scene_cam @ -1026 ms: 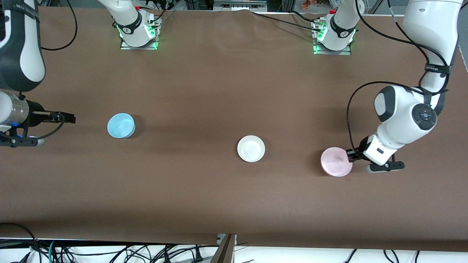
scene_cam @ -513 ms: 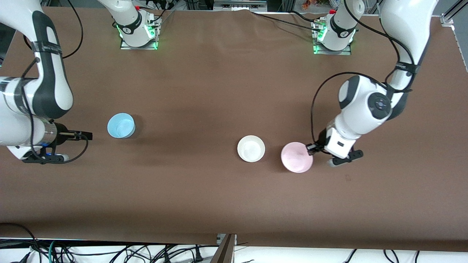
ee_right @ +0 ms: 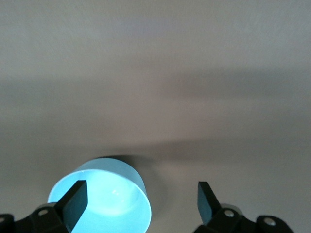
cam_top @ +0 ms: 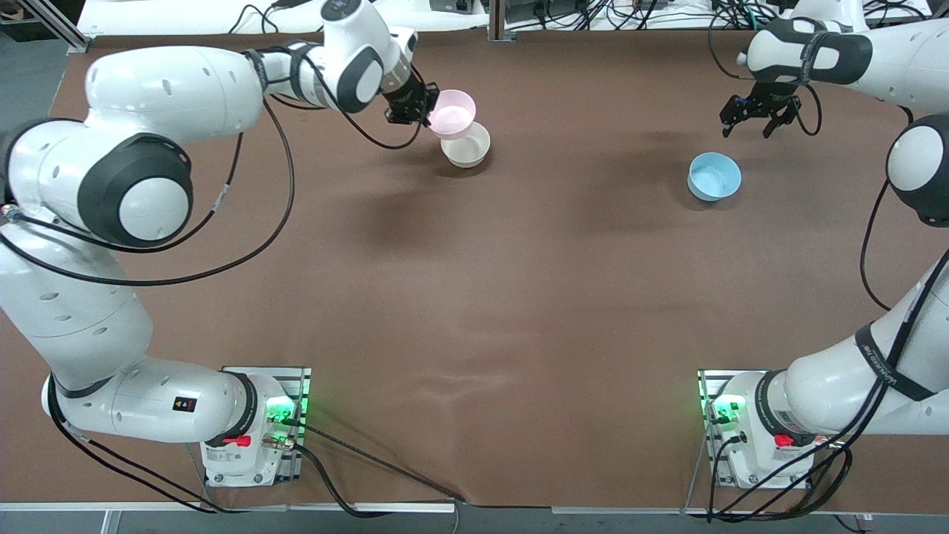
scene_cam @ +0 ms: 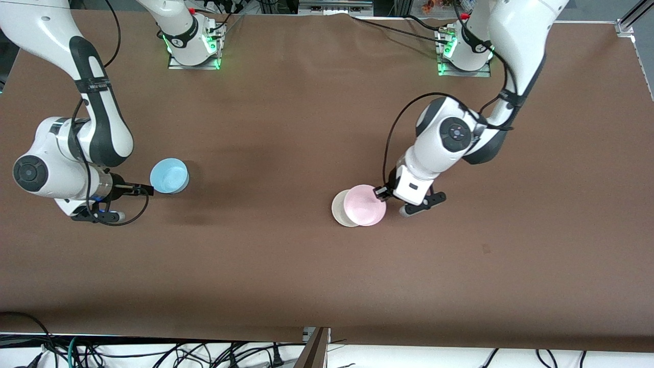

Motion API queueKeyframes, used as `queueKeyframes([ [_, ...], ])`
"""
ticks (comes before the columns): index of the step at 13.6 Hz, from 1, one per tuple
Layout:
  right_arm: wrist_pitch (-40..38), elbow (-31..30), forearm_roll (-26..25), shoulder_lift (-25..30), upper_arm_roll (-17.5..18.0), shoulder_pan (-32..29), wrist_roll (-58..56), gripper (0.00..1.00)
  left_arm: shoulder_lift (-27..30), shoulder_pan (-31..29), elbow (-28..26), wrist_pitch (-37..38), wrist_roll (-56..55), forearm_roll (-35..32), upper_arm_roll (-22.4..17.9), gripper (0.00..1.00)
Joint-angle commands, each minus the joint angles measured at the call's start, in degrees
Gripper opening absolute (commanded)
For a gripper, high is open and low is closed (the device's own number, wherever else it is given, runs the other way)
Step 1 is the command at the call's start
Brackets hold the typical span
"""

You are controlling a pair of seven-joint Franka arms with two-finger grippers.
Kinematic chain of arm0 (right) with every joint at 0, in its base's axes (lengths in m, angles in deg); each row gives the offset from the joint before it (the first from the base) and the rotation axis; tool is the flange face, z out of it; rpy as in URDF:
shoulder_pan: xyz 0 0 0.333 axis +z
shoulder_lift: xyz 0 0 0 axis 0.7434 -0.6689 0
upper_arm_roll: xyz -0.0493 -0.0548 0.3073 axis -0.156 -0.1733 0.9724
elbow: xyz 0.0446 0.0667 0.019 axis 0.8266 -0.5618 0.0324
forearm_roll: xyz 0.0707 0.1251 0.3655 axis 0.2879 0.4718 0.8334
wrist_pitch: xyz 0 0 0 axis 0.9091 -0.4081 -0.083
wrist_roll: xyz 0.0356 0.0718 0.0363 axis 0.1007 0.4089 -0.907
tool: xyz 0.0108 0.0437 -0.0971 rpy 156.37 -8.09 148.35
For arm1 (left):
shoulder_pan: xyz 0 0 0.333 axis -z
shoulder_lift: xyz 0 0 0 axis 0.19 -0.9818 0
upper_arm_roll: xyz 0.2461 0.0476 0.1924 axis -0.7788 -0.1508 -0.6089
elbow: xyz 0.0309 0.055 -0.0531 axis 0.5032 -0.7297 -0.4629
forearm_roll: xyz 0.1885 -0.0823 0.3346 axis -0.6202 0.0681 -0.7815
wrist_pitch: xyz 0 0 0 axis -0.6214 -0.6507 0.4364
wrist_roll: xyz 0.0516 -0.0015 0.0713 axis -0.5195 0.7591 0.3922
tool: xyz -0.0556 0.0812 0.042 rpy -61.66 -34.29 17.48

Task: Stack pink and blue bowls on white bowl
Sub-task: 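Carry the pink bowl onto the white bowl while the right gripper reaches blue, then release the pink bowl with the left gripper while the right gripper grasps blue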

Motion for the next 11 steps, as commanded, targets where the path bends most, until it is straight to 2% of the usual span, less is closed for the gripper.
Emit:
queueKeyframes([
  [1,1.7,-4.33,1.21,2.1,0.43,-0.8,-0.27,1.0,-2.76,1.87,1.3,-3.63,-6.38,-4.74,-0.77,0.0],
  [4,4.58,-8.54,4.8,2.89,0.43,-1.41,-1.84,1.0,-3.29,1.87,1.3,-3.99,-7.63,-6.08,-0.77,0.0],
  [7,8.1,-11.8,5.69,2.89,0.16,-1.77,-4.21,1.0,-3.82,1.95,1.3,-3.99,-7.63,-6.08,-0.77,0.0],
  [9,8.82,-12.77,5.87,2.89,0.07,-2.38,-6.15,1.0,-4.17,2.74,1.3,-3.99,-7.8,-5.99,-0.77,0.0],
  [11,8.73,-13.13,8.58,2.89,0.07,-2.47,-7.99,1.0,-4.26,3.18,1.3,-3.99,-8.5,-6.08,-0.77,0.0],
])
